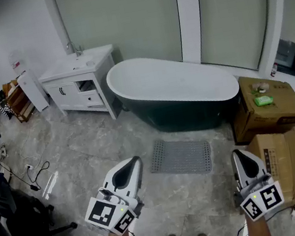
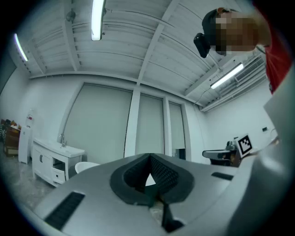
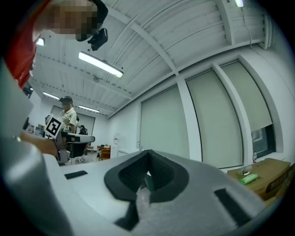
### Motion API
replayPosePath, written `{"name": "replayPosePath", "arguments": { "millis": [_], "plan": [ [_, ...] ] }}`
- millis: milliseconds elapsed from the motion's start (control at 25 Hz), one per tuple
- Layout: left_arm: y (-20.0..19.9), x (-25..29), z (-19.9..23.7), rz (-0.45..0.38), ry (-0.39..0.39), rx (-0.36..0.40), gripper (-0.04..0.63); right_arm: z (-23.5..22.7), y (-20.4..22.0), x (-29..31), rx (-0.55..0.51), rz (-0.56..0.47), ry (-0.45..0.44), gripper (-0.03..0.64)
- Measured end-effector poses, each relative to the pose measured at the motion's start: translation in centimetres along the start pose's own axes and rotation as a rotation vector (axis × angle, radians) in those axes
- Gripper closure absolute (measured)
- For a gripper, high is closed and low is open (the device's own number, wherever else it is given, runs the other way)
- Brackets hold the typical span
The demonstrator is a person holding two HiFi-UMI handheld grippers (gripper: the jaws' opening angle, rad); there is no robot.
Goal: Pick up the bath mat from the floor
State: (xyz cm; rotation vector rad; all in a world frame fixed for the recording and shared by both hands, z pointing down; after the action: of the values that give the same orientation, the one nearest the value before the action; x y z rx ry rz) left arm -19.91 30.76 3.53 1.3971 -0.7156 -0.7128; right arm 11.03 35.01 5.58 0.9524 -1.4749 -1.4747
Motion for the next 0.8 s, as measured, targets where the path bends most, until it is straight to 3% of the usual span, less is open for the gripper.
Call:
{"name": "replayPosePath", "arguments": {
  "millis": [560,800],
  "plan": [
    [0.5,-2.4,6.5,-0.015,0.008,-0.008,0.584,4.5,-0.5,3.1,0.04,-0.041,0.013,0.614],
    [0.7,-1.4,7.7,-0.023,0.016,-0.007,0.584,4.3,-0.3,3.3,0.031,-0.037,0.041,0.614]
  ]
}}
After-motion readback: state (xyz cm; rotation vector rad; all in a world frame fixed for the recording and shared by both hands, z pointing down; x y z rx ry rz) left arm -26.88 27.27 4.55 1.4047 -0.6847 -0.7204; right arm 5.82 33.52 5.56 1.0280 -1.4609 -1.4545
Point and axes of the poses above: the fingertips, and each gripper's own axes: x forward along the fingers, z to its left, y out of its underside, the point moved 6 cm from there along -x, backward along the fingers, and after that the axes turned 8 degrees about z, right-handed, at the moved point
